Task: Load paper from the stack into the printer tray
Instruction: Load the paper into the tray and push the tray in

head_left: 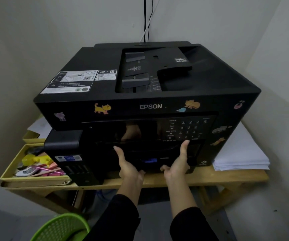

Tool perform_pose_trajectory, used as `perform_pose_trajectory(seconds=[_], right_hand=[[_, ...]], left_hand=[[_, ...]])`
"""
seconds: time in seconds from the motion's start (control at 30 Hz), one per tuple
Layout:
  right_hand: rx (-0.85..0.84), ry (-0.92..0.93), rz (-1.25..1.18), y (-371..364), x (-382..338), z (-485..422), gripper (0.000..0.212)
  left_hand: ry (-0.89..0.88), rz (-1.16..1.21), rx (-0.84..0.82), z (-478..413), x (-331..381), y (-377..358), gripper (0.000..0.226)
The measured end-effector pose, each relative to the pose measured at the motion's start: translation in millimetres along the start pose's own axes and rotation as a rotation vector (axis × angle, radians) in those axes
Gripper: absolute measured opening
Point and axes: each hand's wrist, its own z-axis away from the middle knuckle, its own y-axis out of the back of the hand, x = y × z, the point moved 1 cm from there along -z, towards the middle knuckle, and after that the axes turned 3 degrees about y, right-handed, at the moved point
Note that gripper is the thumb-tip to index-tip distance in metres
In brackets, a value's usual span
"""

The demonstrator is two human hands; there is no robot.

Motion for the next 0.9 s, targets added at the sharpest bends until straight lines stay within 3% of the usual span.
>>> perform_pose_trajectory(seconds=[0.07,0.13,0.2,0.27,0.47,0.9], right_hand=[[0.081,0.011,0.041,3,7,-7,0.089],[0.262,-0.004,0.127,8,13,-15,0.070],[0.337,-0.098,0.159,13,20,-17,0.057],[0.243,-0.172,0.030,20,29,-17,0.052],[0.029,-0.111,-0.093,38,53,-32,0.054],[0.077,-0.024,-0.001,30,63,-38,0.056]], left_hand=[[0.024,0.081,0.003,-5,-1,4,0.097],[0.092,0.164,0.024,-16,0,7,0.082],[0.137,0.196,0.033,-27,0,13,0.062],[0.161,0.182,0.052,-34,1,22,0.050],[0.156,0.093,0.048,-37,-1,32,0.055],[0.032,0.015,0.173,-56,-15,41,0.056]])
